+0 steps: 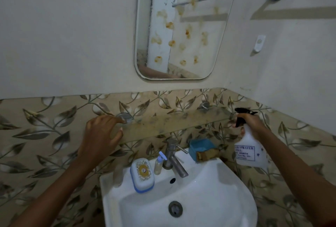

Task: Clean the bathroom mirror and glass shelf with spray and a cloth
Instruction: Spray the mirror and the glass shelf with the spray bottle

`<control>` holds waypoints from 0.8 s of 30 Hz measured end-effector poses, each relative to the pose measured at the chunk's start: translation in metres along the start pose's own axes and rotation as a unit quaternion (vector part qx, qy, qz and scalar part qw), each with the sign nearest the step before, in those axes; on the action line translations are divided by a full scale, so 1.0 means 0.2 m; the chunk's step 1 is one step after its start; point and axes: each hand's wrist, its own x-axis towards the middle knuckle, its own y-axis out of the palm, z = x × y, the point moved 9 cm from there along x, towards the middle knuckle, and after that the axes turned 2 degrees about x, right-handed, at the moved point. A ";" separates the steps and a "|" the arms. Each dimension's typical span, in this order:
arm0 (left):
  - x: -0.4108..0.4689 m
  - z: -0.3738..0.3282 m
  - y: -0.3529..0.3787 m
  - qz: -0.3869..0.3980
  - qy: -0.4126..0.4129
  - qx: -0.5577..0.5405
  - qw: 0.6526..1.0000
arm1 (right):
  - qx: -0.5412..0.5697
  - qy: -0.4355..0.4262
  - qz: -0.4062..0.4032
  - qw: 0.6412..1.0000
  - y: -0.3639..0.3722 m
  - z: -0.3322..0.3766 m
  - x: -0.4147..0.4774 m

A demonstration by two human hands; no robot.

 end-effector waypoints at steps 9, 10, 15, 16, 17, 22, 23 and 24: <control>0.00 0.00 0.00 0.001 0.001 0.005 1.000 | -0.059 -0.027 0.122 0.990 0.22 0.05 -0.05; 0.00 0.00 0.01 0.004 -0.001 0.010 1.000 | -0.061 -0.031 0.137 0.988 0.27 0.05 -0.08; -0.01 0.02 0.01 0.012 -0.003 0.023 1.000 | -0.079 -0.025 0.174 0.981 0.48 0.06 -0.19; -0.01 0.02 0.01 0.015 -0.004 0.026 1.000 | -0.081 -0.024 0.191 0.978 0.52 0.06 -0.22; -0.01 0.02 0.01 0.018 -0.006 0.029 0.999 | -0.081 -0.023 0.208 0.974 0.56 0.06 -0.24; -0.01 0.02 0.01 0.024 -0.015 0.025 0.999 | -0.067 -0.029 0.266 0.961 0.75 0.09 -0.40; -0.01 0.02 0.01 0.024 -0.016 0.022 0.999 | -0.071 -0.032 0.274 0.959 0.78 0.10 -0.43; -0.01 0.02 0.01 0.022 -0.017 0.022 0.999 | -0.073 -0.033 0.280 0.957 0.81 0.10 -0.45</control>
